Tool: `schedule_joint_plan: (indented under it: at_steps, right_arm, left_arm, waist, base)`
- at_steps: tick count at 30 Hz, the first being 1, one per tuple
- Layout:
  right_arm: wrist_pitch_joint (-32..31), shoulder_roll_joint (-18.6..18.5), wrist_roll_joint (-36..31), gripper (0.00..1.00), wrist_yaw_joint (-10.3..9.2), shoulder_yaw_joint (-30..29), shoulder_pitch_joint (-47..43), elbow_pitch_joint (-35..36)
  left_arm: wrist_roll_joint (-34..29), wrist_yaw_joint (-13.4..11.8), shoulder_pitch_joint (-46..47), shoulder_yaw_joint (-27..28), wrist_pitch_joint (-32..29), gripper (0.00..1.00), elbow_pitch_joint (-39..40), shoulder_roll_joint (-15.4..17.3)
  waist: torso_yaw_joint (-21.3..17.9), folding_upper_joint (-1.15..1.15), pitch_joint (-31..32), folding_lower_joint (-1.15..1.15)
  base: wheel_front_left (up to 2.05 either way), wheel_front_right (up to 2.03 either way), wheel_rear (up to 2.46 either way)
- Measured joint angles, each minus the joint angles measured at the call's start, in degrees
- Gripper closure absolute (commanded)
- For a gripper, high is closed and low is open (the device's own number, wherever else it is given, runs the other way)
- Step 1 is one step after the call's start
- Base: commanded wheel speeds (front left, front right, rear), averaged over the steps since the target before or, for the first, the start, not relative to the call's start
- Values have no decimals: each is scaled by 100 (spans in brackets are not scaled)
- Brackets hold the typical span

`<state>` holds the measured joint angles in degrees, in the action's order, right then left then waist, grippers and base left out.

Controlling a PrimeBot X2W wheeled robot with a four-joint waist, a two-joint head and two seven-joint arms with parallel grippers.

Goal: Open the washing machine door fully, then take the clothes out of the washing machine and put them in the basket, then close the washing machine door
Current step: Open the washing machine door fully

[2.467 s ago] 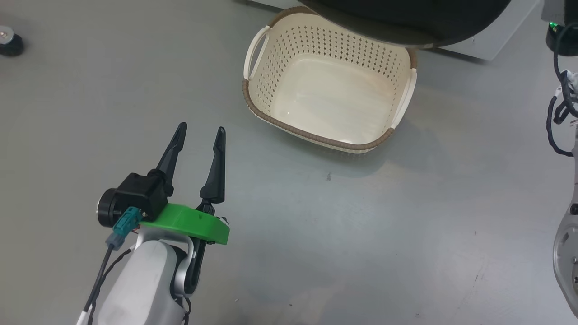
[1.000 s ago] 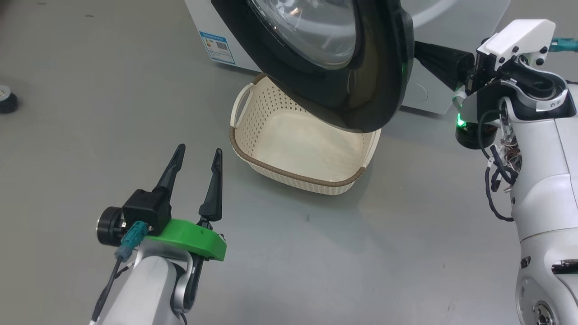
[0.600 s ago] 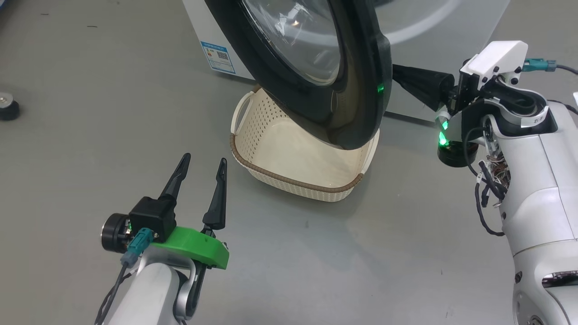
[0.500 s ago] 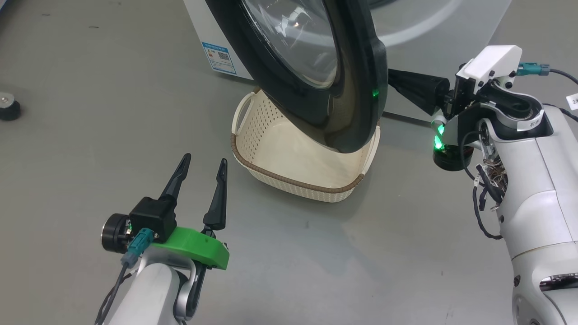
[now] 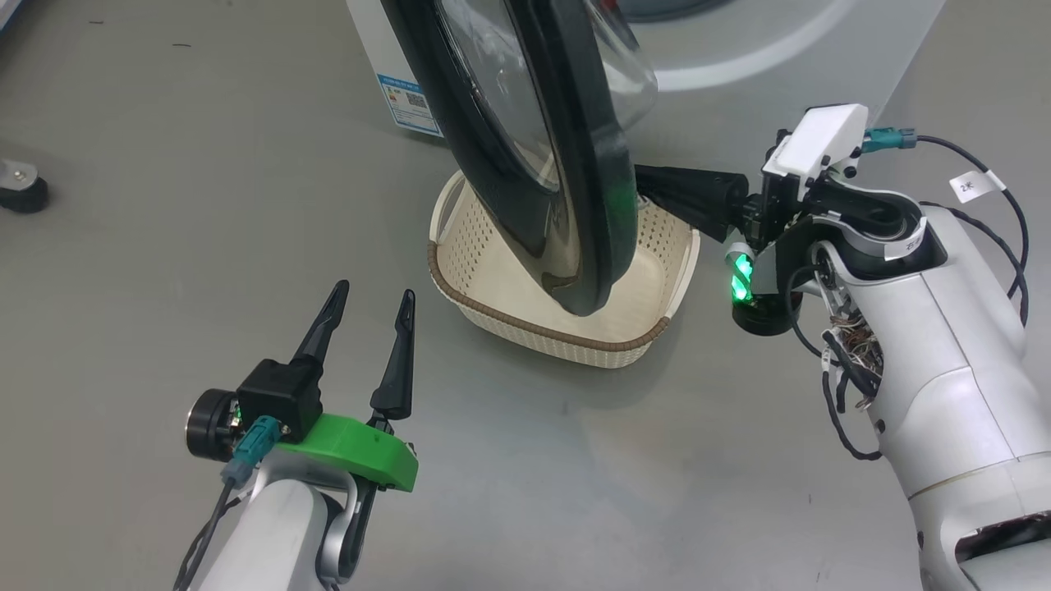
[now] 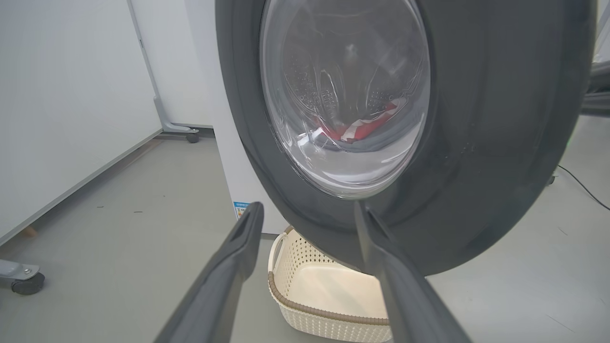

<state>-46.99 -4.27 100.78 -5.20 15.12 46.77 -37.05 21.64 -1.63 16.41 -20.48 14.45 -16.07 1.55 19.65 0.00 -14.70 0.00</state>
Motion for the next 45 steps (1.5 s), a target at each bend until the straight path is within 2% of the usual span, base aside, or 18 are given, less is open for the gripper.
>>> schedule_joint_plan:
  at_steps: [16,25,31,33,37,45]
  right_arm:
    - [353,4,639,100,-56,1112,-174,566]
    - [630,5,959,100,-96,1539,-270,808]
    - [888,18,961,100,-92,1572,-270,831]
    - [995,19,905,100,-52,1585,-270,814]
    - [1249,-7,294,100,182,1733,-270,745]
    - [1849,-499,-722,100,724,2071,-414,795]
  left_arm:
    - [0,0,0,0,0,0,19,0]
    - [0,0,-1,4,0,0,37,0]
    - [-7,0,-1,55,0,0,43,0]
    - [-7,-2,-2,102,0,0,37,1]
    - [-20,-9,-14,151,0,0,16,0]
    - [-166,-16,-141,300,0,0,-8,2]
  waist:
    - [55,0,-35,0]
    - [42,0,-69,0]
    - [5,0,-62,0]
    - [-21,0,-29,0]
    - [-84,0,61,0]
    - [-298,0,308,0]
  base:
    - [0,0,0]
    - [0,0,0]
    - [0,0,0]
    - [0,0,0]
    - [0,0,0]
    - [0,0,0]
